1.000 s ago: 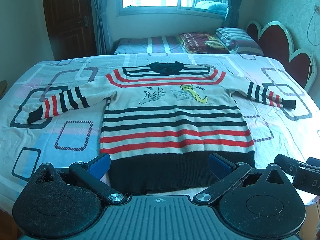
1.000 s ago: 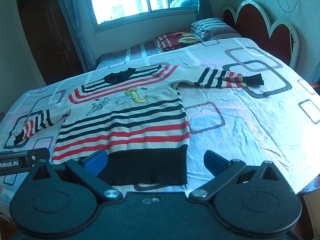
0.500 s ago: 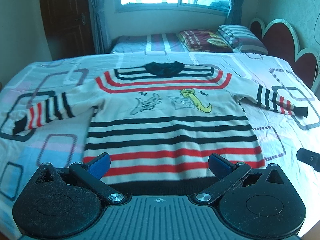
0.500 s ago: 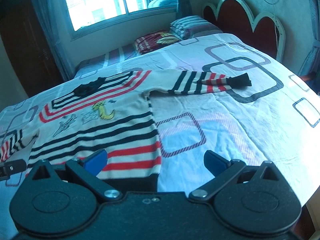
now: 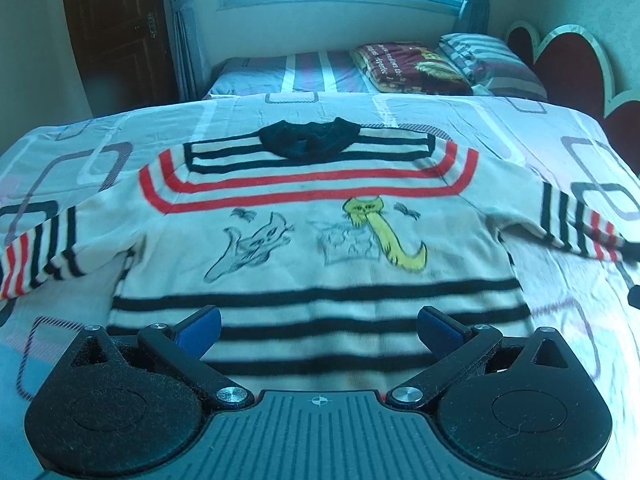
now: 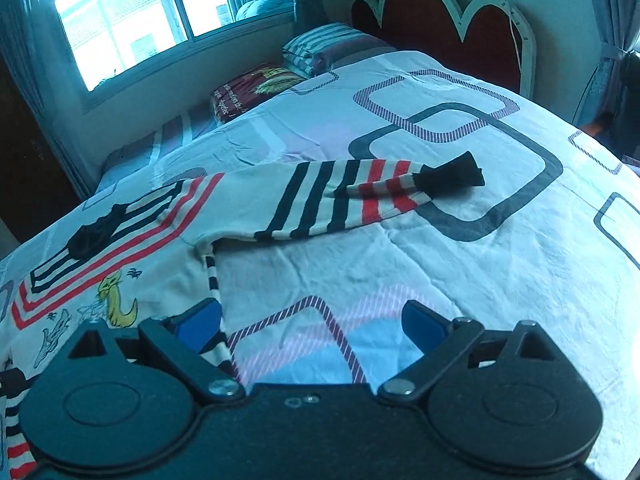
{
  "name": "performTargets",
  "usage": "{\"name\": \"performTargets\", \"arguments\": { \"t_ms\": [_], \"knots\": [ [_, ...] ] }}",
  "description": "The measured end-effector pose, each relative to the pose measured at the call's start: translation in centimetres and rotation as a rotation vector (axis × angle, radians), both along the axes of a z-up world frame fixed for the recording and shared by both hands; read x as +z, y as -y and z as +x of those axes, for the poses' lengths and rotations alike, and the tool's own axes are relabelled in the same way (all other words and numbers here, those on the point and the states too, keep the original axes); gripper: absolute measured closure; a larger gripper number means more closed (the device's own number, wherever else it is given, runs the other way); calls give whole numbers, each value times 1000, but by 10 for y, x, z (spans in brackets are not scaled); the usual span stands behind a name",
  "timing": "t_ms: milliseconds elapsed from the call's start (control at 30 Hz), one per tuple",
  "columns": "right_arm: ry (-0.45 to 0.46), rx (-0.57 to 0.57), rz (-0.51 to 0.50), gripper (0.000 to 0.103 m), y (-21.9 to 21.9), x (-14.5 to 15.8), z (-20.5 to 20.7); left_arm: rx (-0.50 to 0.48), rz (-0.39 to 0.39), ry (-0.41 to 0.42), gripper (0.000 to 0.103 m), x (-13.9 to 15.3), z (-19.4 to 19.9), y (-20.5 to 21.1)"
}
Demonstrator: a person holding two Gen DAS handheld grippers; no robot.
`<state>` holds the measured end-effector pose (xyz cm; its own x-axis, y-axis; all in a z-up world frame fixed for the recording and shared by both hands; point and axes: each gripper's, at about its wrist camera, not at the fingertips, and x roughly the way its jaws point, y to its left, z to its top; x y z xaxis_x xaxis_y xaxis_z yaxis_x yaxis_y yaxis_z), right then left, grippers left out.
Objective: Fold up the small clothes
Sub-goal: 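Reach the right gripper to the black sleeve cuff and grasp it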
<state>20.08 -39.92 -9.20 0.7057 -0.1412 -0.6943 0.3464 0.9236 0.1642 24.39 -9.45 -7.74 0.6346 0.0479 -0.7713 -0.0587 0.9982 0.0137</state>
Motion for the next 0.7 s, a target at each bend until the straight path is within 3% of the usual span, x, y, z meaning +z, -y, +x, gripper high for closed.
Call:
{"name": "performTargets", "arguments": {
  "t_ms": [233,700],
  "knots": [
    [-42,-74,17,21,42,-25,49,16,17,-15,0,-18,47,11],
    [-72,-249,151,23,118,-67,116,73,46,-64,0,-45,103,9]
  ]
}}
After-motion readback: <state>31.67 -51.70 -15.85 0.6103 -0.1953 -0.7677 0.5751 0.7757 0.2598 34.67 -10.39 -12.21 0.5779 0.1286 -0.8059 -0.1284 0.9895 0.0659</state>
